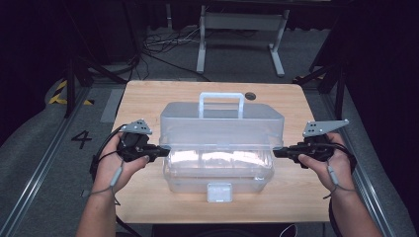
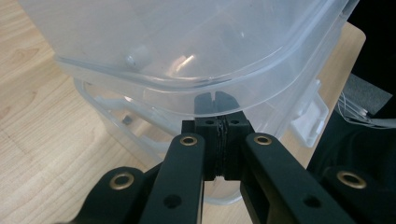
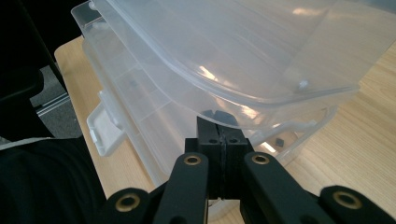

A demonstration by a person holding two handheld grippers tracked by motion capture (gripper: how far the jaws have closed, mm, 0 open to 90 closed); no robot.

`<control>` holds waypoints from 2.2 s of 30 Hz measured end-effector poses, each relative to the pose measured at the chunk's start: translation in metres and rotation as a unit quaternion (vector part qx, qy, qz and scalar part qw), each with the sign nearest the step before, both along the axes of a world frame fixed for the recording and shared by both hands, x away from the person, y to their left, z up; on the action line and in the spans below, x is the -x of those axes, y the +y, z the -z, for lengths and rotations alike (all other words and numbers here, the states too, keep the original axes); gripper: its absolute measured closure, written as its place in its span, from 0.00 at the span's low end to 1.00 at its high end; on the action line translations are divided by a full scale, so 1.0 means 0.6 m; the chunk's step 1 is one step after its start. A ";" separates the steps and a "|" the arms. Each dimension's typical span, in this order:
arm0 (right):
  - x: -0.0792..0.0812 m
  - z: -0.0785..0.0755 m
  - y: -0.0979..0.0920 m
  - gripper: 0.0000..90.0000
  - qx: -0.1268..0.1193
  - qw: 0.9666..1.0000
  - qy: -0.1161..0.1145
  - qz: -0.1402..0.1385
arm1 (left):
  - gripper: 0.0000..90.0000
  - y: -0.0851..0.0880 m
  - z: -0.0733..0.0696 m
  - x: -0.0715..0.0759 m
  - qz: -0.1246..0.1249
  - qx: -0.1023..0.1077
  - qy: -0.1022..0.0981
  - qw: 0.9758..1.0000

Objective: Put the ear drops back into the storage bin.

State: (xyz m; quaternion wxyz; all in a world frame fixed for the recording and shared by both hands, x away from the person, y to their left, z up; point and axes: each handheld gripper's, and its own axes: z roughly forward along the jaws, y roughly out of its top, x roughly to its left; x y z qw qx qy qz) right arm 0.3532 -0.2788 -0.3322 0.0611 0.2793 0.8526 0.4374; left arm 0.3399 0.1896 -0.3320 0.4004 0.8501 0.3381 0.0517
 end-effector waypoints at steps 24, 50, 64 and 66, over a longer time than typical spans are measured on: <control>-0.002 0.011 0.011 1.00 0.053 0.998 0.031 -0.025 | 0.98 -0.005 0.007 0.002 0.031 -0.039 0.038 0.998; -0.001 0.017 0.016 1.00 0.094 0.993 0.056 -0.041 | 0.98 -0.005 0.013 0.004 0.053 -0.064 0.060 0.995; -0.001 0.022 0.017 1.00 0.112 0.990 0.071 -0.053 | 0.99 0.001 0.016 0.007 0.054 -0.071 0.076 0.993; -0.002 0.023 0.018 1.00 0.114 0.989 0.073 -0.056 | 0.99 0.002 0.016 0.007 0.056 -0.073 0.077 0.993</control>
